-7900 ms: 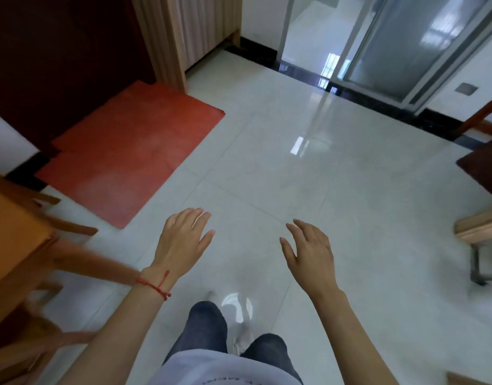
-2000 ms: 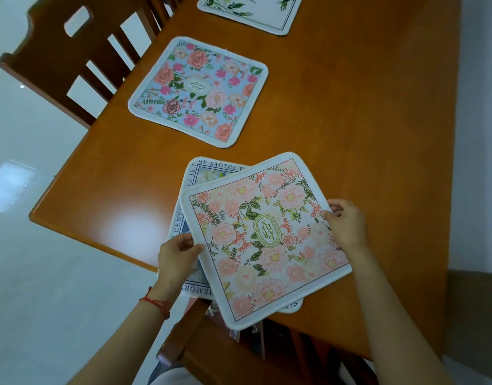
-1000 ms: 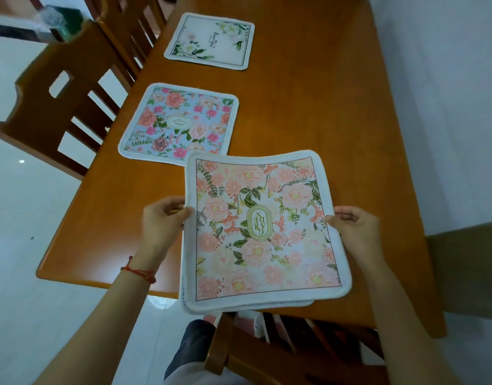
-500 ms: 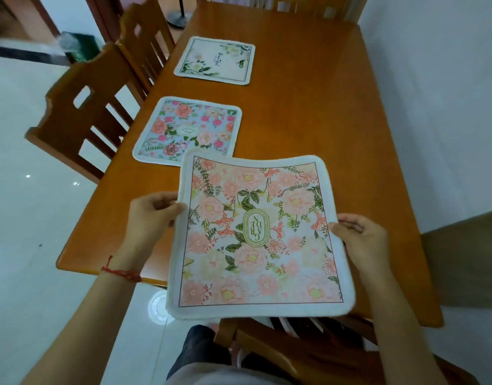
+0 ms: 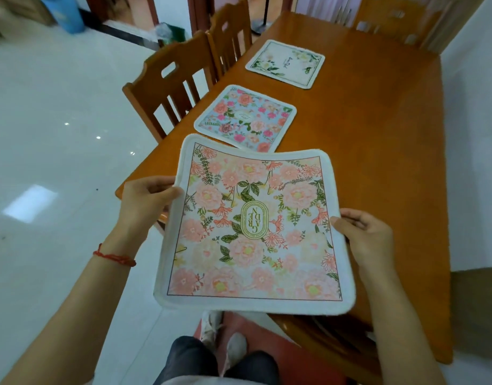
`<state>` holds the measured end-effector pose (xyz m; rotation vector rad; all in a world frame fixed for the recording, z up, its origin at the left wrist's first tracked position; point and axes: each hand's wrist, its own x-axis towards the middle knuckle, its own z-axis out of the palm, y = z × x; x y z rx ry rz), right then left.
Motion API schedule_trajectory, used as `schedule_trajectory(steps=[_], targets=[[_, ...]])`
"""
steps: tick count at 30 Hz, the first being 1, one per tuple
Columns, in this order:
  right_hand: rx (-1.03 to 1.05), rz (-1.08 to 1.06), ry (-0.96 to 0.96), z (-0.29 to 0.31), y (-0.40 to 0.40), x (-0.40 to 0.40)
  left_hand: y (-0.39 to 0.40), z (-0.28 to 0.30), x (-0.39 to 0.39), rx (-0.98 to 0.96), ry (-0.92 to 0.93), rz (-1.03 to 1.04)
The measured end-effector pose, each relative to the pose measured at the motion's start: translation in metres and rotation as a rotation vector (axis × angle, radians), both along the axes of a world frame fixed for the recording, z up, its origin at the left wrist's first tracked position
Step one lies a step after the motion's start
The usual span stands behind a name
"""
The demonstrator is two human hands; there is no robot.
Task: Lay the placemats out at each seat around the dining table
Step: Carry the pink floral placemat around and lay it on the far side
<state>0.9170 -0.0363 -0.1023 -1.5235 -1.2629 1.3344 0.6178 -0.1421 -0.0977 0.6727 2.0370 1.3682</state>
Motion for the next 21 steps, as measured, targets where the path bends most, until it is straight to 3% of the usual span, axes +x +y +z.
schedule_trajectory(steps=[21], targets=[[0.085, 0.436, -0.087, 0.007, -0.102, -0.169, -0.21, -0.015, -0.102, 0.06, -0.055, 0.443]])
